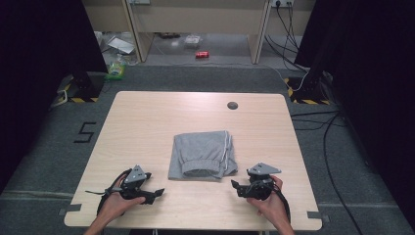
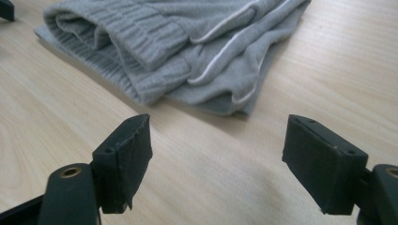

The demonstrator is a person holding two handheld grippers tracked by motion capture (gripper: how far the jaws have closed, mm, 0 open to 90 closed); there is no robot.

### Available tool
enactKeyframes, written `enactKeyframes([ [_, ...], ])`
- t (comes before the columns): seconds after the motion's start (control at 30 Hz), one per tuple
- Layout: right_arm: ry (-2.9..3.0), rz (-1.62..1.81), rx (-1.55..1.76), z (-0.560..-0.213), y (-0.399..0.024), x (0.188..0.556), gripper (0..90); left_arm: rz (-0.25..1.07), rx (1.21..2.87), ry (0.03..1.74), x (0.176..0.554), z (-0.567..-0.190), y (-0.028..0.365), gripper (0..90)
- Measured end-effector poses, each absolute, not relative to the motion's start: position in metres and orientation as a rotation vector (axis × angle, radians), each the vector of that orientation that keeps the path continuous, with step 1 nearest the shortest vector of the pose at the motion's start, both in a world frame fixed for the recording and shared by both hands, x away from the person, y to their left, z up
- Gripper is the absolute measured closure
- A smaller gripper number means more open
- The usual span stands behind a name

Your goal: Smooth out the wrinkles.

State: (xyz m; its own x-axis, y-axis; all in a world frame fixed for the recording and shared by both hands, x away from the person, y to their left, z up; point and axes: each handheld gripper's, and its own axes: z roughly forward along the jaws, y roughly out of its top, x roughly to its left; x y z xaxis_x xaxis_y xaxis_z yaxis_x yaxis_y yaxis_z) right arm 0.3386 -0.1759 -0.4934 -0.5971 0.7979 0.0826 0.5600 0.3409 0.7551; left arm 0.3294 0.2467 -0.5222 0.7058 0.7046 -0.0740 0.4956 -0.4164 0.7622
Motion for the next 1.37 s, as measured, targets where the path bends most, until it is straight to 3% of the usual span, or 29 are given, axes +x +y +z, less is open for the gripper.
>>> enactKeyframes([
  [0.43,2.353,0.959,1.159,-0.503,-0.174,0.322,20.2,0.374,2.139,0.893,0.317,-0.523,0.245,15.1],
  [0.53,2.383,0.924,1.167,-0.512,-0.173,0.319,13.0,0.374,2.14,0.894,0.318,-0.523,0.245,14.7],
  [0.7,2.358,0.953,1.169,-0.516,-0.171,0.319,11.1,0.374,2.14,0.894,0.318,-0.523,0.245,14.5],
  [1.37,2.367,0.973,1.139,-0.517,-0.173,0.32,9.7,0.372,2.141,0.894,0.319,-0.524,0.245,14.0],
])
